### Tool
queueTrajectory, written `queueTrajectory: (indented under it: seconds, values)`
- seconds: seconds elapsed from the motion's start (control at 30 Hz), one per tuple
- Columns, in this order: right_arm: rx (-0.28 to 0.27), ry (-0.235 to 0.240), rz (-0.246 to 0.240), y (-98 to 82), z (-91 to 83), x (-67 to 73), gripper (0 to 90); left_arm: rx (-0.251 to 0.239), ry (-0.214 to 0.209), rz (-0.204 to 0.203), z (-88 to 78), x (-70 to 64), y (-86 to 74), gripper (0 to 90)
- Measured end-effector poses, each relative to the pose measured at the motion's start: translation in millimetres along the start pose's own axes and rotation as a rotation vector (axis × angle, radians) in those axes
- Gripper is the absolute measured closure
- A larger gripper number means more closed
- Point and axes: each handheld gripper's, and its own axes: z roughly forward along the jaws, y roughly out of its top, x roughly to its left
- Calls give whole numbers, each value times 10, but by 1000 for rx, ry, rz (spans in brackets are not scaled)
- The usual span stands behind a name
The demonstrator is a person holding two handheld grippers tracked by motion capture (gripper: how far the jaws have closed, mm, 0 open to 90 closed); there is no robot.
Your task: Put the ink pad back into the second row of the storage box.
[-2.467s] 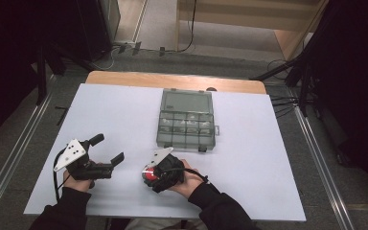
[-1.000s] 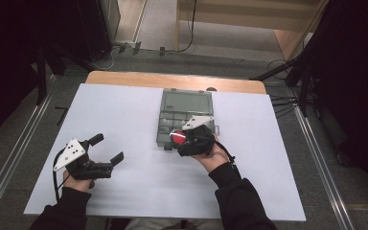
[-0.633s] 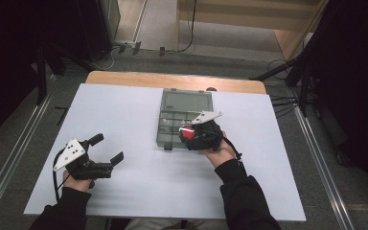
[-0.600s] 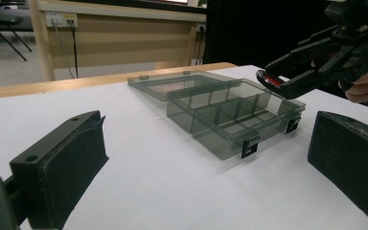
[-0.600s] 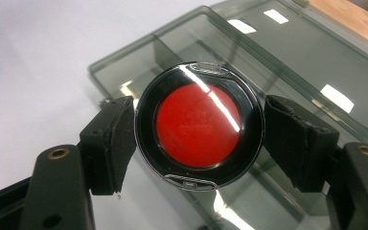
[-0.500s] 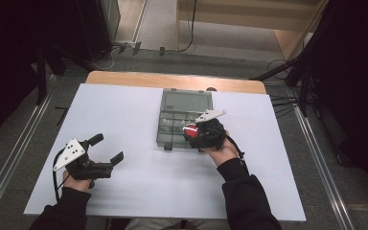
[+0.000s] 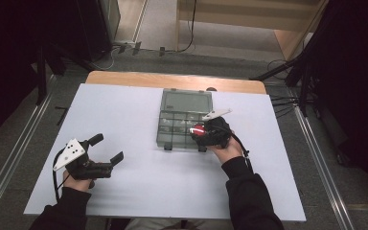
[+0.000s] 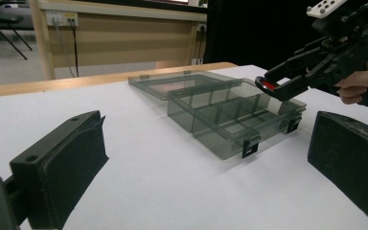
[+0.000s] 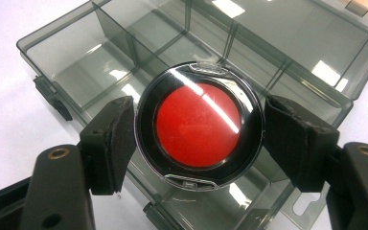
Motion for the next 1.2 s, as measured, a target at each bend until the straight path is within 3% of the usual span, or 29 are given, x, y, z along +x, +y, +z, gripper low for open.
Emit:
queueTrajectory:
  seconds: [0.2, 0.27, 0.4, 0.67, 0.9, 1.2]
  values:
    - [23, -16, -2, -9, 54, 16, 292, 1, -1, -4, -3, 6, 0, 0]
    - [16, -17, 22, -10, 58, 7, 157, -2, -2, -5, -4, 5, 0, 0]
    - [4, -13, 32, -18, 19, -7, 0, -3, -2, -5, -4, 7, 0, 0]
    - [-77, 20, 63, -57, -136, -42, 0, -6, -2, -7, -8, 2, 0, 0]
    - [-109, -10, 84, -209, -289, -97, 0, -5, 0, -6, -4, -1, -1, 0]
    - [-201, -15, 142, -383, -580, -216, 0, 0, 6, 7, -1, -6, -3, 0]
